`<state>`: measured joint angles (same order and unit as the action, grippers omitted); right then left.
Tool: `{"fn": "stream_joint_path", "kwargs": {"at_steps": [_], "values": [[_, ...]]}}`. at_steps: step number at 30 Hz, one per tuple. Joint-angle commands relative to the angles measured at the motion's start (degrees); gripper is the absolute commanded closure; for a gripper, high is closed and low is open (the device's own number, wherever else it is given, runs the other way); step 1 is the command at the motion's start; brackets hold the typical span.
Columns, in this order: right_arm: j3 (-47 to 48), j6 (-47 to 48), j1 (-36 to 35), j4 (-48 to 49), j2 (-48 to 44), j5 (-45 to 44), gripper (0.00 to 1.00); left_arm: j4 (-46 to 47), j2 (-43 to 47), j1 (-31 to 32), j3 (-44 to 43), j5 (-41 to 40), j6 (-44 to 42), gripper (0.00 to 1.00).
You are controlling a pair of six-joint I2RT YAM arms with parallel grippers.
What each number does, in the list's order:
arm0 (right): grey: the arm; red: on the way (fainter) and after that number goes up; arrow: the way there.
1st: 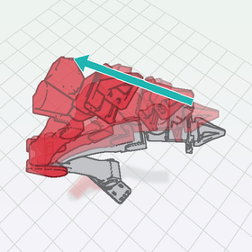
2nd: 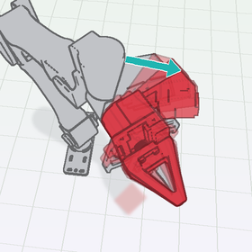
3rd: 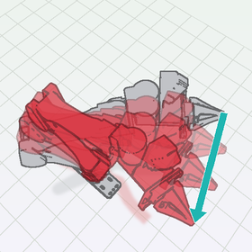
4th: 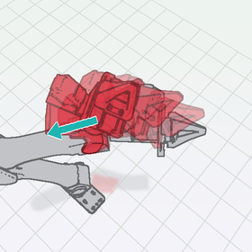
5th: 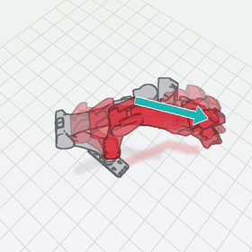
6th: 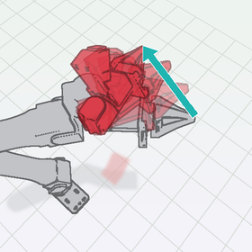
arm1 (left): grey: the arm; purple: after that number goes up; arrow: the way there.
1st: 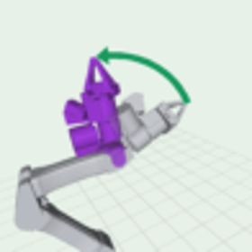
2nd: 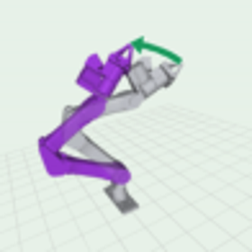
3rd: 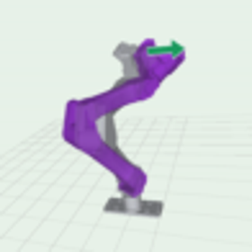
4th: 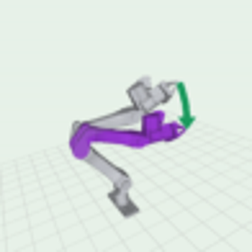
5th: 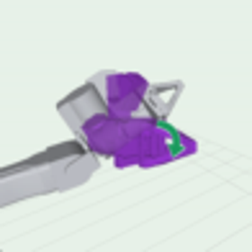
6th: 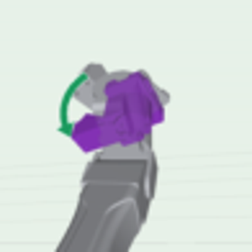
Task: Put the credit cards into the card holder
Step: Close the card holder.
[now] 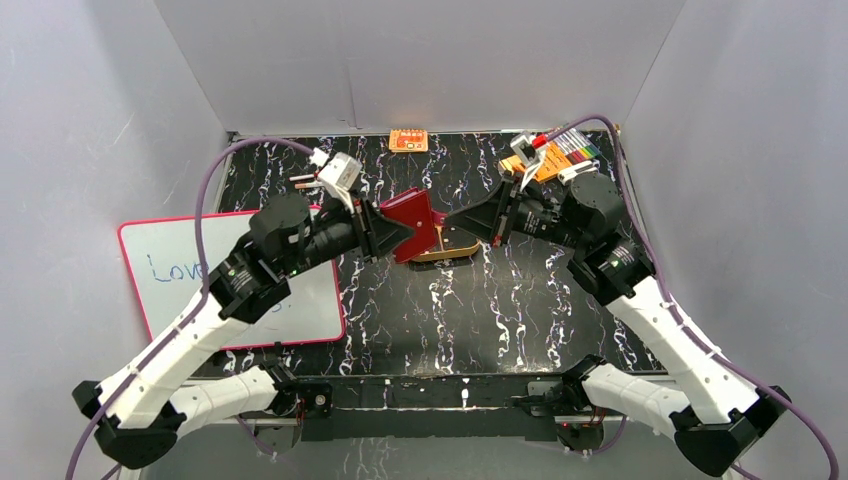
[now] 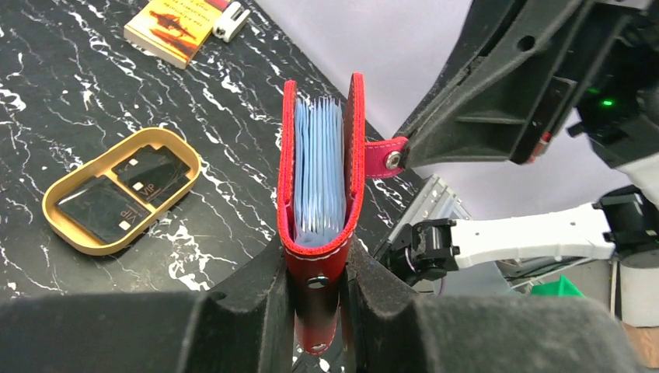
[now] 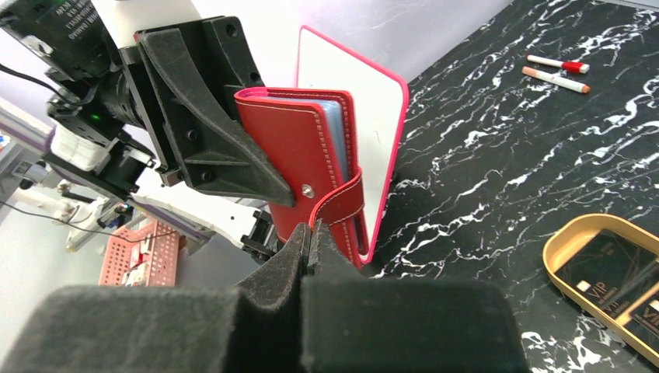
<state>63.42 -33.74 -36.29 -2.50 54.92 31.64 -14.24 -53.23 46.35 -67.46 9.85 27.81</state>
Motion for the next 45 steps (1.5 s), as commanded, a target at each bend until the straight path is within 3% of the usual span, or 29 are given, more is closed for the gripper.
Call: {"fn": "stream_joint_path", "kwargs": {"at_steps": [1,27,45], "values": [[4.6,2.4,-0.1,-3.5,1.5,-1.5,1.0,-2.4,-3.8,-0.1,-4.4,-5.7,-1.2,1.0],[3.6,1.4,-0.4,-1.2,9.4,-1.5,1.0,-0.4,-9.6,-0.1,-5.1,-7.7,-1.1,1.0],[5.8,4.7,-2.1,-5.6,11.5,-4.0,1.0,0.1,-11.4,-0.1,-5.7,-8.3,-1.1,1.0]]}}
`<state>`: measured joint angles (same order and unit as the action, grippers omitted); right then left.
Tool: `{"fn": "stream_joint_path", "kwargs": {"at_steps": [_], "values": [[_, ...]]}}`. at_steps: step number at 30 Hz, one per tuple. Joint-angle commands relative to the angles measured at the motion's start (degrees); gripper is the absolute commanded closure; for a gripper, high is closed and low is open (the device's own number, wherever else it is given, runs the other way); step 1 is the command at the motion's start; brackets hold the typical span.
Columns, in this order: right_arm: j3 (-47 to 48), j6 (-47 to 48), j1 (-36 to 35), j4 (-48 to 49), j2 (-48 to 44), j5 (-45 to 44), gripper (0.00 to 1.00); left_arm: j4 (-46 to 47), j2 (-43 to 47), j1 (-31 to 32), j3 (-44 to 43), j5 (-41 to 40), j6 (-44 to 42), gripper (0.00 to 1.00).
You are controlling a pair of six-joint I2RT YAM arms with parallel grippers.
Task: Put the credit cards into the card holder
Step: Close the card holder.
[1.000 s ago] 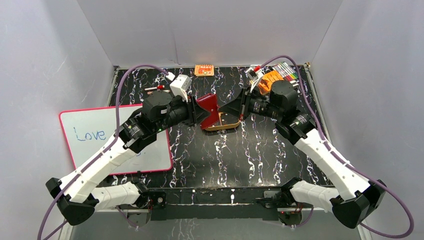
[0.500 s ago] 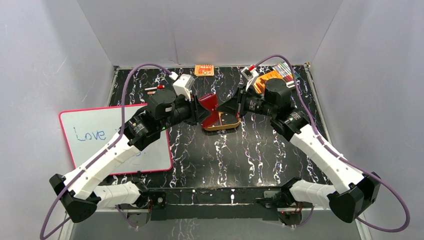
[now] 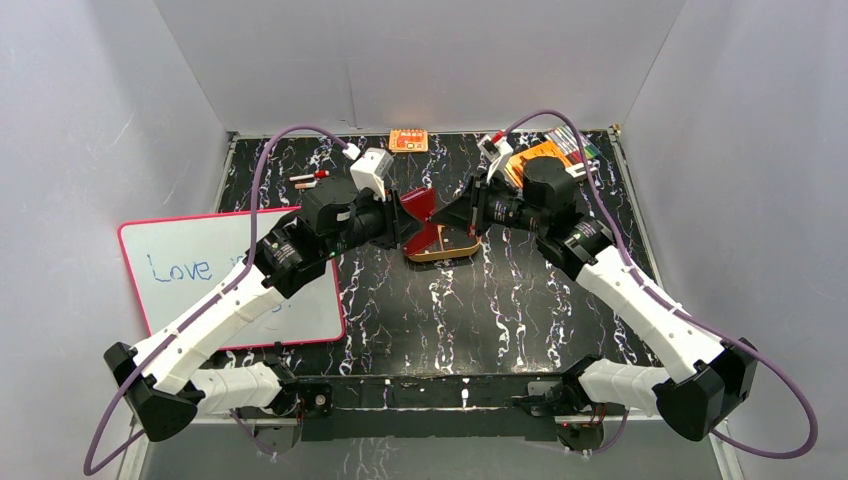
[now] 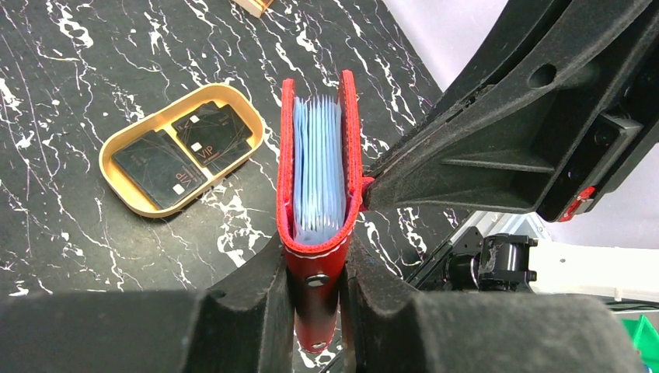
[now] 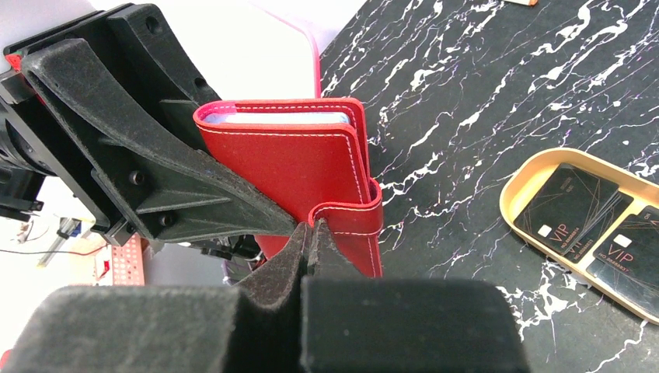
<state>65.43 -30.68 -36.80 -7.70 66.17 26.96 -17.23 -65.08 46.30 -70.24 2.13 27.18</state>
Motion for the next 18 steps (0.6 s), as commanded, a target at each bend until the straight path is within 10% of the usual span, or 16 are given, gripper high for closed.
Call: {"fn": "stream_joint_path", "kwargs": {"at_steps": [1,18], "values": [[4.0,1.9,-1.9,-0.7,0.3,0.3,1.0,3.1,0.4,0.0,-3.0,-0.6,-0.4,1.0],[6.1,5.0,-5.5,-3.9,1.4,-3.4,1.0,3.0,0.2,0.0,-2.9,-0.8,-0.4,1.0]]}}
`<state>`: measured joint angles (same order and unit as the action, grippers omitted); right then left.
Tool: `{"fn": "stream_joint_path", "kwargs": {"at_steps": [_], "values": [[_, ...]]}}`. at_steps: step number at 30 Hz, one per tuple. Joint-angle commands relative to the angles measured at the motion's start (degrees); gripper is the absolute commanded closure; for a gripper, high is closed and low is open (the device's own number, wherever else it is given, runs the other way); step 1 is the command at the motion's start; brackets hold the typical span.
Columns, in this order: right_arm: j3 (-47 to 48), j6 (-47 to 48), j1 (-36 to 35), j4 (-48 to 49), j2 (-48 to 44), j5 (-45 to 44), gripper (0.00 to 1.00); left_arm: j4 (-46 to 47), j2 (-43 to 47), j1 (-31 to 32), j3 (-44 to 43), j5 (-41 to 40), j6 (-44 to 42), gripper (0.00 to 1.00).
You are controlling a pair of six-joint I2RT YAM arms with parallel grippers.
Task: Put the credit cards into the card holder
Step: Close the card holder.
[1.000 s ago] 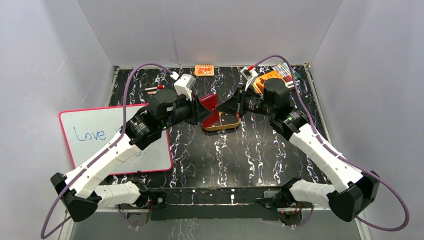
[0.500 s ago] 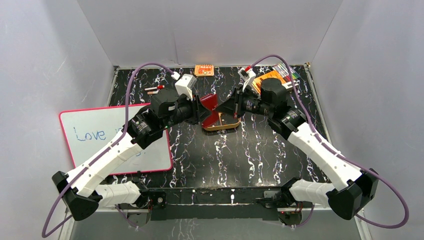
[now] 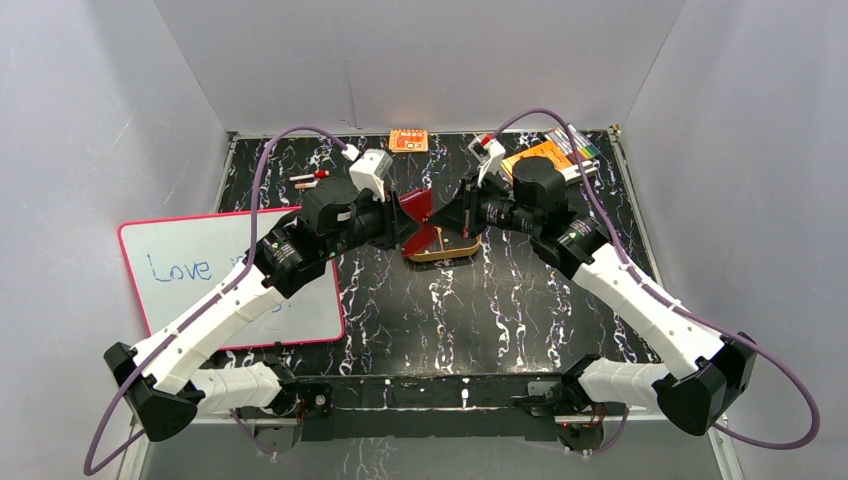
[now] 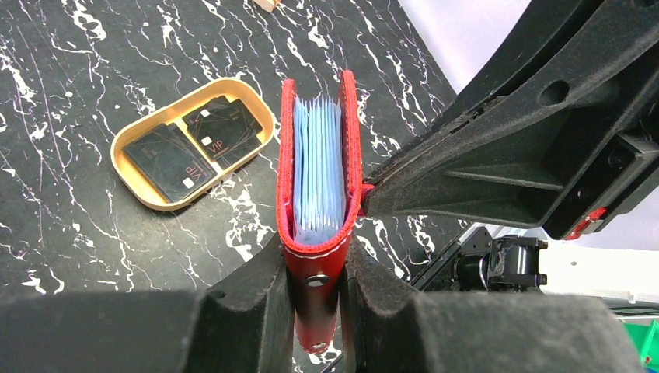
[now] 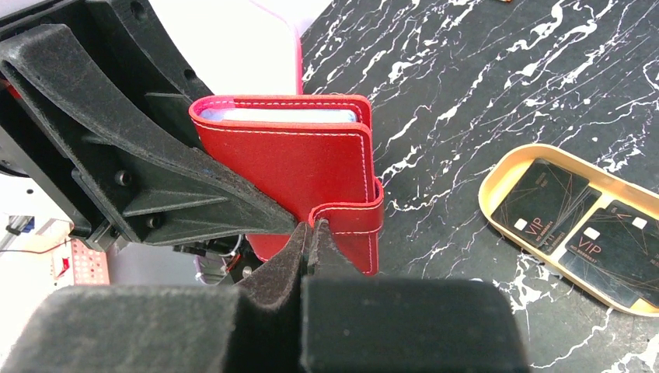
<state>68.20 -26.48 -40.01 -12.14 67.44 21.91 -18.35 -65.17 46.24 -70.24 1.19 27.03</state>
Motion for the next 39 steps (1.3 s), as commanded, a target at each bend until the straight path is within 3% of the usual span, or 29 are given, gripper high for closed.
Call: {"fn": "stream_joint_path", "kwargs": {"at_steps": [1,16,36,39], "values": [[3.5,1.0,-2.5,0.3,0.2,1.3,1.0,4.1,0.3,0.0,-2.9,-0.1,-0.3,1.0],[4.1,2.3,-4.8,-0.1,1.1,-1.1,1.0,3.7,-0.3,0.0,-3.5,0.6,0.6,1.0],[2.9,2.0,-5.8,2.0,1.4,-3.2,1.0,8.1,1.7,0.1,-2.1,10.1,2.8,1.0],[2.8,2.0,-5.8,2.4,0.6,-4.0,1.0,7.5,2.2,0.0,-1.5,7.8,2.6,1.0]]}}
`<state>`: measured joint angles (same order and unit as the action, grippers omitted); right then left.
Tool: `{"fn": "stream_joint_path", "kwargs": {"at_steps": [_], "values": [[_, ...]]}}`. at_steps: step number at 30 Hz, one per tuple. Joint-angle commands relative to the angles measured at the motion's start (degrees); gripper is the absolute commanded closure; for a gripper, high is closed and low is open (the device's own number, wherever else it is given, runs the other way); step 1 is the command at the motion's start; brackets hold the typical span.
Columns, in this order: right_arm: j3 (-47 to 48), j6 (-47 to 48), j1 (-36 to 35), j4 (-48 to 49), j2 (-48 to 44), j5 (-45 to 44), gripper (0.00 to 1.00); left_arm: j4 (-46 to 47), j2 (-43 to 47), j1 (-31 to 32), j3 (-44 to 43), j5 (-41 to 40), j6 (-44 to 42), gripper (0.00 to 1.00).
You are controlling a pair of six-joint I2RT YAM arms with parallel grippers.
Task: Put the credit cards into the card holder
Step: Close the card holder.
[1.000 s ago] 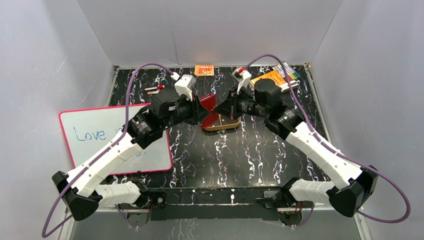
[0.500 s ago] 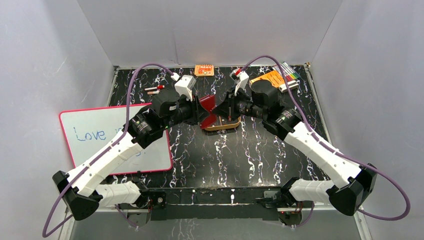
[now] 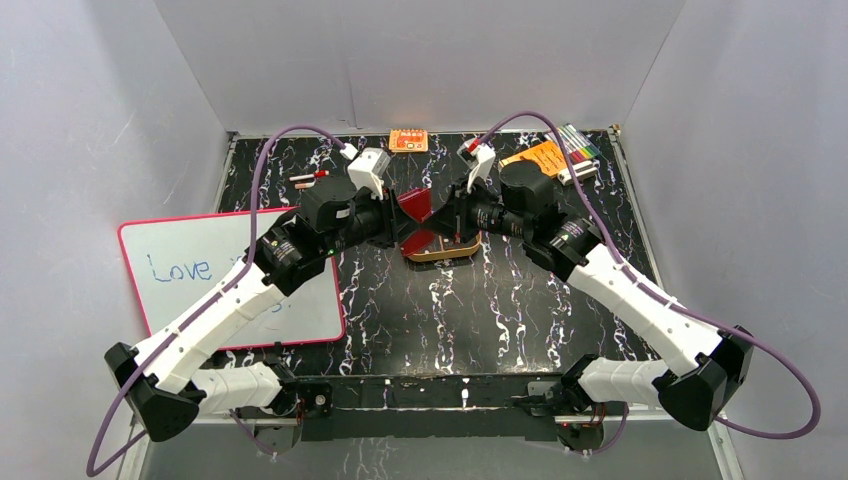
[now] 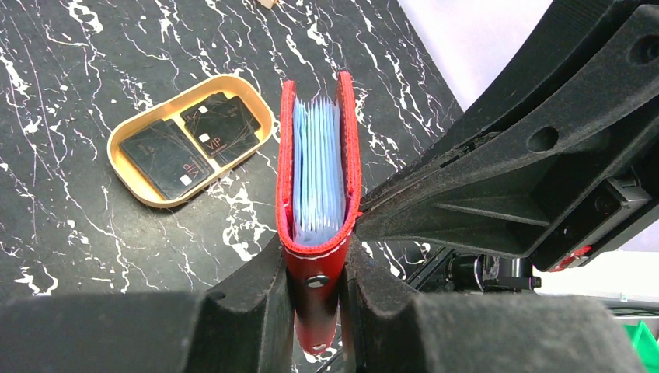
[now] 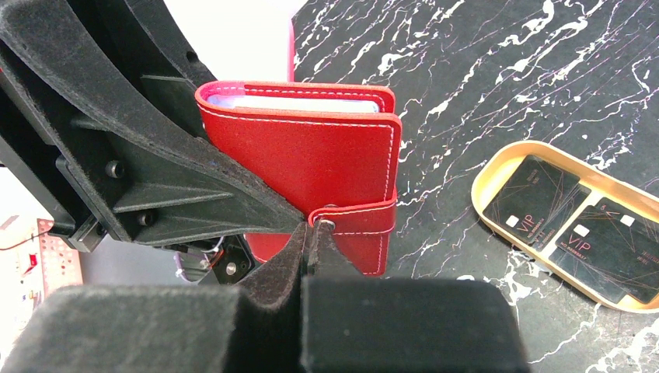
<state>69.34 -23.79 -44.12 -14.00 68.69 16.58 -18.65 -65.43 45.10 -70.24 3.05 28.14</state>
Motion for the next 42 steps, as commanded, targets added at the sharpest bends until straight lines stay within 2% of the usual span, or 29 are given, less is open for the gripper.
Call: {"fn": "stream_joint_path", "kwargs": {"at_steps": [1,9,16,27,42], "values": [[1.8,-0.5,-1.7,3.9,-0.9,1.0,1.0,7.2,2.7,1.2,-1.3,4.3,1.3,1.0],[1.5,0.4,-1.7,1.1,-3.7,-1.1,1.0,1.1,3.2,1.2,-2.3,-9.3,1.6,1.0],[1.4,0.0,-1.6,2.2,-4.2,-1.4,1.0,-0.9,3.4,1.1,-2.7,-13.5,2.3,1.0],[0.1,-1.7,-1.7,6.9,-3.7,-0.8,1.0,0.7,2.9,1.2,-2.7,-6.2,1.6,1.0],[-0.1,-2.3,-1.7,8.2,-3.1,-1.9,1.0,1.3,3.5,1.2,-2.4,-3.4,0.7,1.0]]}}
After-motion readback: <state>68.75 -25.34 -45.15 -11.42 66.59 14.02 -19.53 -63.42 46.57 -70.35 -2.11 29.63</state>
